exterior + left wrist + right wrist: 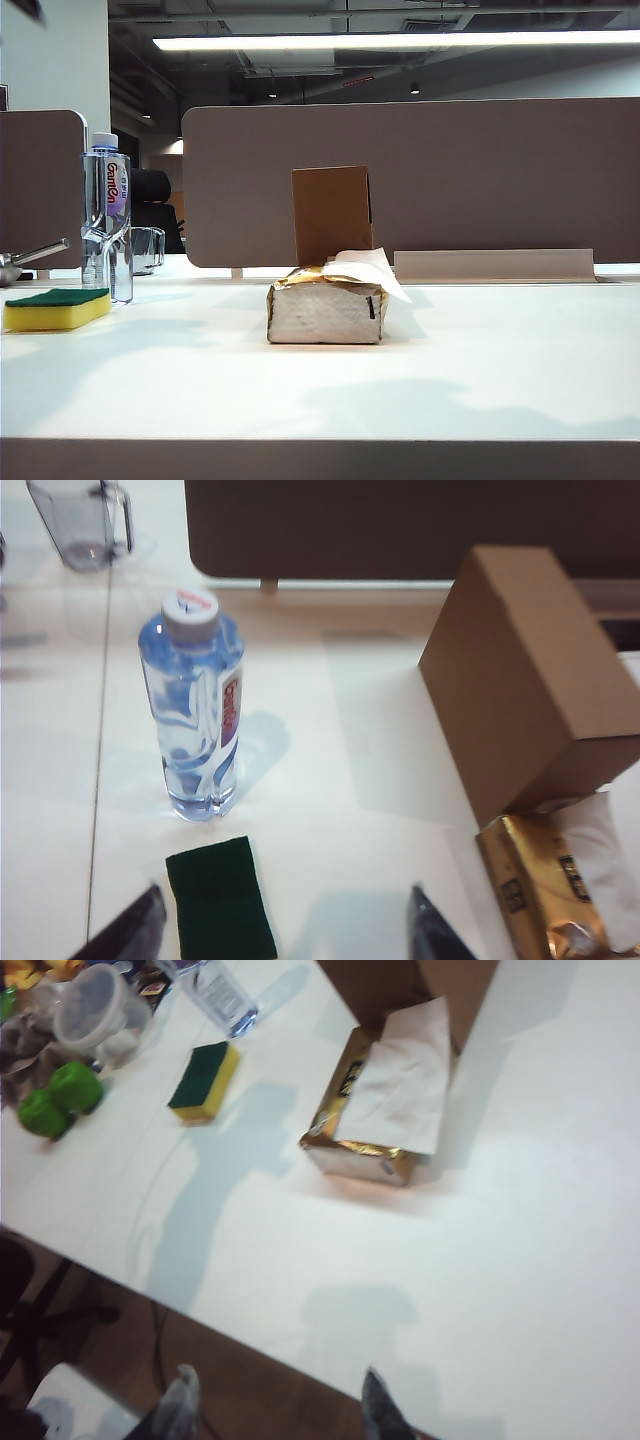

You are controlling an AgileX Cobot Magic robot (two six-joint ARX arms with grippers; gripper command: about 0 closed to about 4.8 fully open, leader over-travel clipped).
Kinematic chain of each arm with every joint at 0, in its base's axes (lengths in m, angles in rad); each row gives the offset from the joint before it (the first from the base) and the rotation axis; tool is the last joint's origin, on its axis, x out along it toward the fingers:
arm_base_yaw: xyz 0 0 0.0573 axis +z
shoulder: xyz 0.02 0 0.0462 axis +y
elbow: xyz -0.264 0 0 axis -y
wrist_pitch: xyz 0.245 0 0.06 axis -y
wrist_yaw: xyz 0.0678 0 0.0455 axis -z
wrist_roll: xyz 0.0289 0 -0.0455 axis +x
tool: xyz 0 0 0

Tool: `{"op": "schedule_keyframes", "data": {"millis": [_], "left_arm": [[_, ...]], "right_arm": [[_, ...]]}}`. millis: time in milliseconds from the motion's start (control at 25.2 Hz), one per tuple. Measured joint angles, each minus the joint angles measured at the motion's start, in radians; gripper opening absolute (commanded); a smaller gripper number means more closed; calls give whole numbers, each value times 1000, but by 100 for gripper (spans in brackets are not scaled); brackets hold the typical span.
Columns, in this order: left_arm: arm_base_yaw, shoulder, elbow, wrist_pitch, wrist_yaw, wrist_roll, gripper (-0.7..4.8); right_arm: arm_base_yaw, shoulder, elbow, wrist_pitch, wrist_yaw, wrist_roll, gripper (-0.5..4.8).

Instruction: Move the sponge from right to left to wipe the table, avoiding obstacles on the table, and finally reaching the bottle of mineral water.

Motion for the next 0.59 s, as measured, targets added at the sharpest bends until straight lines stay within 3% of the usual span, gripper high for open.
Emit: {"op": "schedule_keyframes", "data": {"millis": [198, 396, 595], "left_arm": [[0, -173, 0, -98, 0, 0, 309], [0, -296, -1, -185, -20, -3, 309], [1, -409, -4, -252, -57, -23, 309]], "right_arm": [[-46, -15, 57, -17, 88, -100, 210], [-167, -27, 122, -109, 159, -224, 210], [-168, -88, 124, -120, 256, -256, 209]]}}
